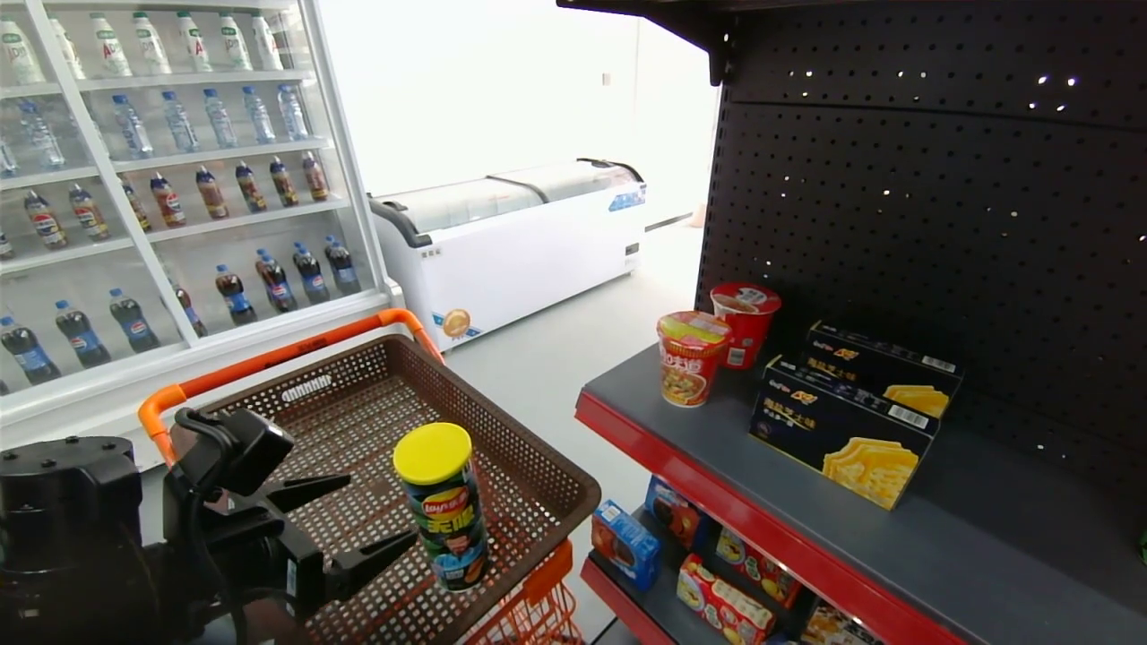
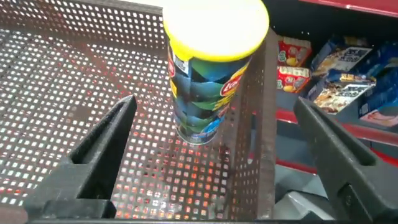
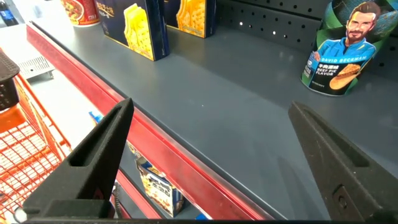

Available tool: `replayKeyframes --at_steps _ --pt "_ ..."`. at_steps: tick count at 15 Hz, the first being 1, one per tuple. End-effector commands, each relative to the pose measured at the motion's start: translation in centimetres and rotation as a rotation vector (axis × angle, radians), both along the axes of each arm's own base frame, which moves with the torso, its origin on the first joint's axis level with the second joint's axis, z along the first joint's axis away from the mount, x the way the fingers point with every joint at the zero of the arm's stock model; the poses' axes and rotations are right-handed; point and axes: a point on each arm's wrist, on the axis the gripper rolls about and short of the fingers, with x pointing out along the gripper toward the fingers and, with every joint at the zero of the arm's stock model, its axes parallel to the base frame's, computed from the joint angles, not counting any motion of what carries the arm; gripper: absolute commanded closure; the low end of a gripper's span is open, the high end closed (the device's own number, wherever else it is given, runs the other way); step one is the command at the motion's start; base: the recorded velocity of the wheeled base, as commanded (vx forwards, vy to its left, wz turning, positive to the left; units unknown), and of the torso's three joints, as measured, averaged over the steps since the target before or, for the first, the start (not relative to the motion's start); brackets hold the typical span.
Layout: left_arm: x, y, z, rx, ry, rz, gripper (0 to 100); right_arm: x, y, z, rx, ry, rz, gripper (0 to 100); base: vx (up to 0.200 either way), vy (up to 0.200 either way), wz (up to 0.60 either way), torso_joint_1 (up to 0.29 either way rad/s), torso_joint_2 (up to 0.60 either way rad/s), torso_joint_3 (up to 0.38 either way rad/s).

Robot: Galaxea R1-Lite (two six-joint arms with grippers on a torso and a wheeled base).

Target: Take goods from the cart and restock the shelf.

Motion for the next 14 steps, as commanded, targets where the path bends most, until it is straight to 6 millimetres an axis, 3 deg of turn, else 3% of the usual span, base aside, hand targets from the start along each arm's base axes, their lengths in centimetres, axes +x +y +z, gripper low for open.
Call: replayKeyframes --at_steps 1,5,14 --pt "0.7 -0.2 -1.7 0.005 0.051 -0.007 0 0.0 0.0 0.0 0.000 0.001 -0.001 0 0.000 0.000 0.00 0.000 0.00 0.000" --pt "2.3 -0.9 -3.0 -0.001 0.023 -0.026 0 0.0 0.0 0.0 0.000 0.001 -0.001 0 0.000 0.000 0.00 0.000 0.00 0.000" --pt "3.8 -1.1 -5.9 0.003 0.050 -0.028 0 0.0 0.0 0.0 0.000 0.001 -0.001 0 0.000 0.000 0.00 0.000 0.00 0.000"
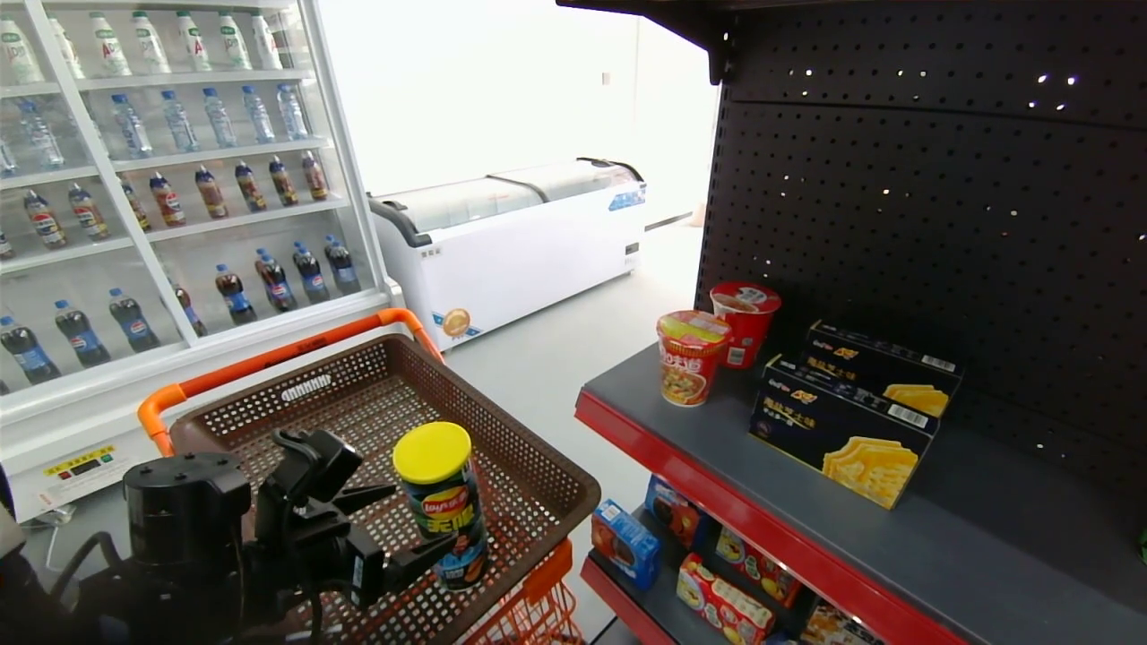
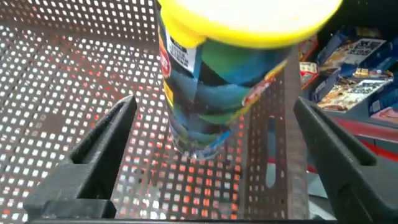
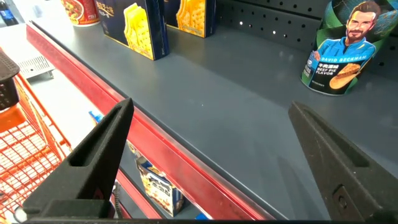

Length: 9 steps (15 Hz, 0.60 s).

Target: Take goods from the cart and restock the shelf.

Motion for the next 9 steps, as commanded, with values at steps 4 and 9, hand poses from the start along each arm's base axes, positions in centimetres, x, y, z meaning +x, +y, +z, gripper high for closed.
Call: replayKeyframes --at_steps 4,9 --pt "1.5 -1.0 -2.2 -0.004 -0.012 -0.035 0 0.0 0.0 0.0 0.000 0.001 0.000 0 0.000 0.000 0.00 0.000 0.00 0.000" --pt "3.5 -1.5 -3.2 -0.004 -0.021 -0.036 0 0.0 0.0 0.0 0.000 0.001 0.000 0 0.000 0.000 0.00 0.000 0.00 0.000"
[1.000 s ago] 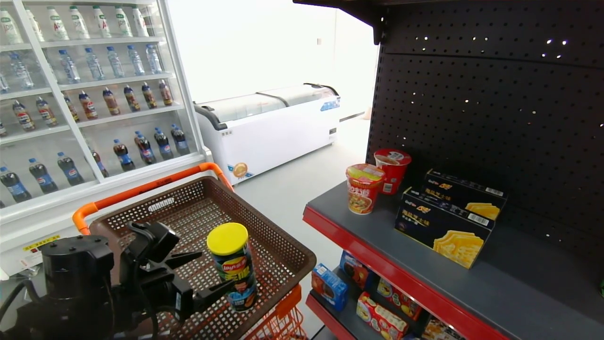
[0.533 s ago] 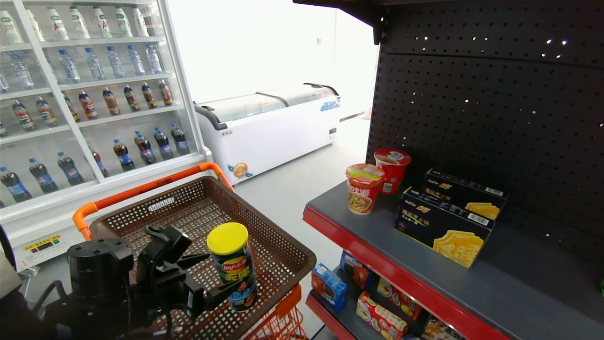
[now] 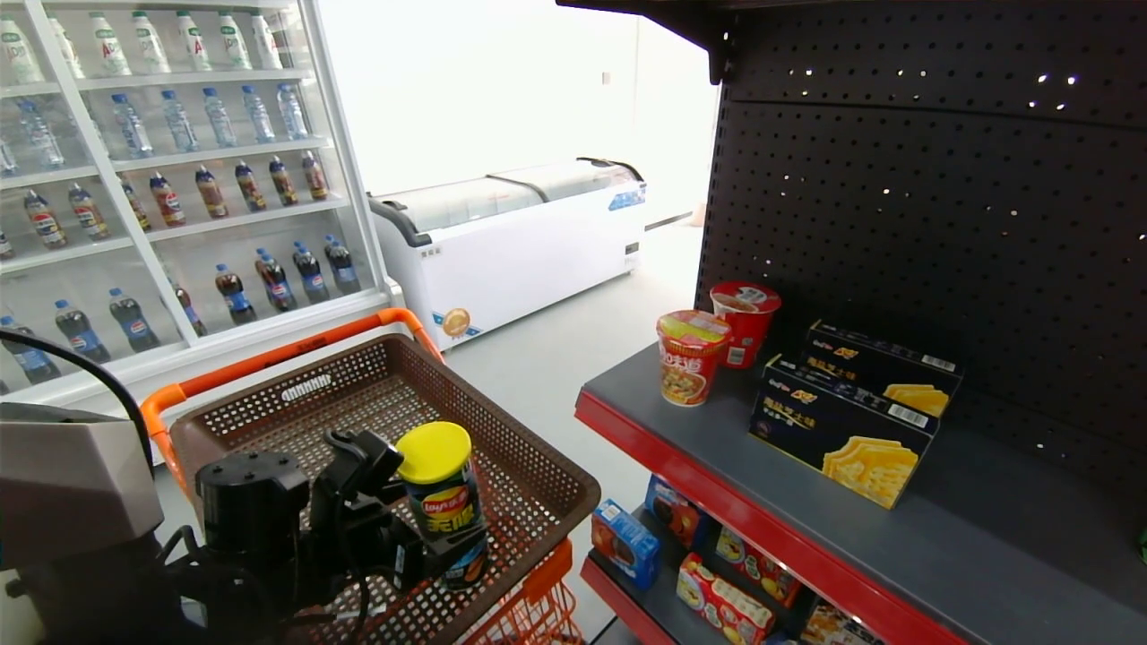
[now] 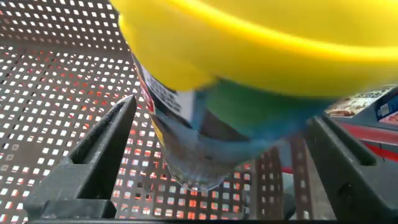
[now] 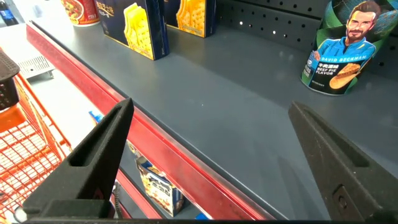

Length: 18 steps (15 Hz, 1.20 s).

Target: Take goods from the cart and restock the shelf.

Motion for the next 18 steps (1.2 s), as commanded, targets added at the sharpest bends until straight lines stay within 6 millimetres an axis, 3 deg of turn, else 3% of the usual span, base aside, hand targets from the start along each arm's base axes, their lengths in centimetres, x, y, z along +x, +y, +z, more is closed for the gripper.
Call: replayKeyframes --at_steps 1,12,13,15,18 --pt "1.0 -0.1 -0.6 0.000 -0.001 0.002 0 0.0 0.0 0.0 0.000 0.001 0.000 0 0.000 0.000 0.00 0.000 0.00 0.000" --pt "1.8 -1.2 -0.8 0.005 -0.023 -0.031 0 0.0 0.0 0.0 0.000 0.001 0.000 0 0.000 0.000 0.00 0.000 0.00 0.000" --pt "1.7 -1.3 -0.8 0.008 -0.019 -0.029 100 0.0 0.0 0.0 0.000 0.001 0.000 0 0.000 0.000 0.00 0.000 0.00 0.000" --pt "1.4 -1.3 -0.9 0.025 -0.012 -0.002 100 0.0 0.0 0.0 0.000 0.001 0.000 0 0.000 0.000 0.00 0.000 0.00 0.000" --pt "0.5 -1.5 0.8 0.048 -0.010 0.050 100 0.0 0.0 0.0 0.000 0.001 0.000 0 0.000 0.000 0.00 0.000 0.00 0.000"
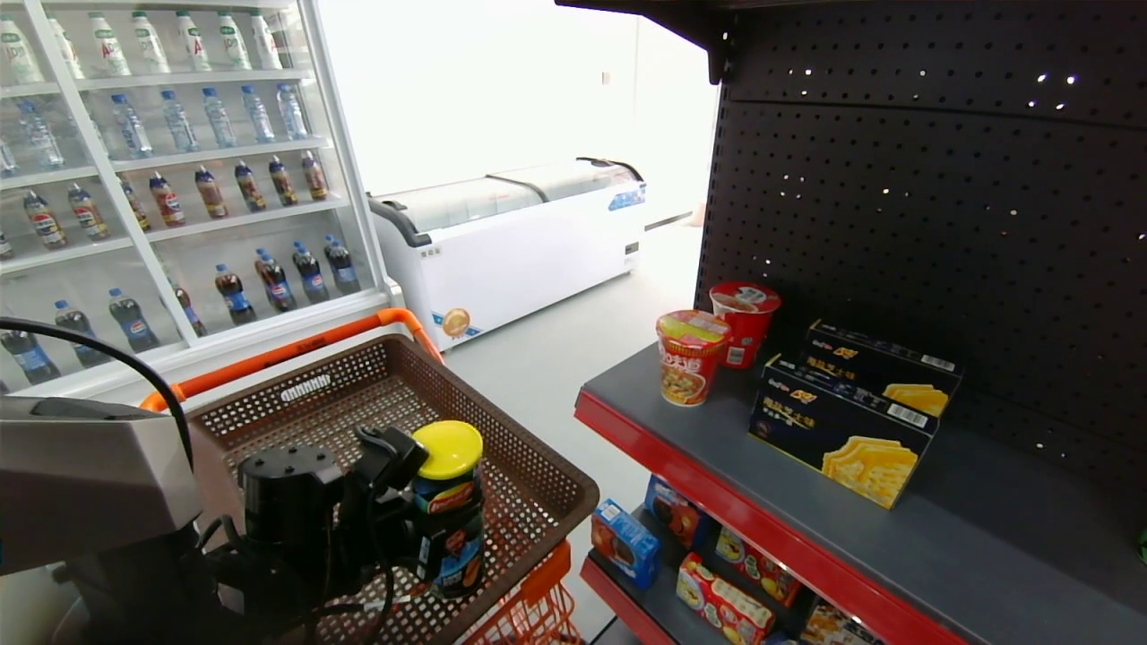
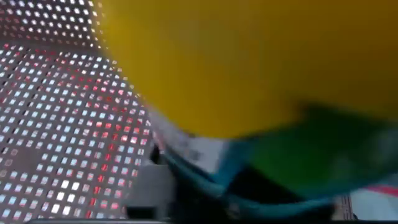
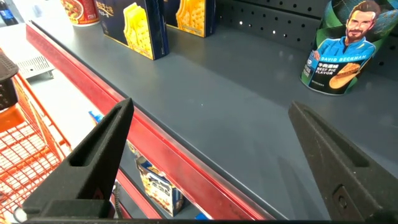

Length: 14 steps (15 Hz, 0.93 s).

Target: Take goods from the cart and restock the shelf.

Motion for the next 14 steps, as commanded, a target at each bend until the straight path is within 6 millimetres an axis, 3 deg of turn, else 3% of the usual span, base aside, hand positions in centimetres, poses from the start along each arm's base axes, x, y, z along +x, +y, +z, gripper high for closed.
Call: replayKeyframes --at_steps 1,3,7,9,12,14 --pt "-0.6 -0.1 1.5 -0.001 -0.024 0.006 100 0.0 0.0 0.0 0.000 0.001 0.000 0 0.000 0.000 0.00 0.000 0.00 0.000" --pt "-1.1 0.3 3.5 -0.030 -0.068 0.038 100 0.0 0.0 0.0 0.000 0.001 0.000 0 0.000 0.000 0.00 0.000 0.00 0.000" --pt "-1.8 0.8 5.0 -0.042 -0.094 0.058 100 0.0 0.0 0.0 0.000 0.001 0.000 0 0.000 0.000 0.00 0.000 0.00 0.000" --pt "-2.5 1.2 7.9 -0.071 -0.175 0.081 100 0.0 0.0 0.0 0.000 0.001 0.000 0 0.000 0.000 0.00 0.000 0.00 0.000" --pt "-4.5 1.7 10.9 -0.070 -0.177 0.082 100 0.0 0.0 0.0 0.000 0.001 0.000 0 0.000 0.000 0.00 0.000 0.00 0.000" --pt "-7.4 2.3 12.5 -0.115 -0.170 0.119 100 0.0 0.0 0.0 0.000 0.001 0.000 0 0.000 0.000 0.00 0.000 0.00 0.000"
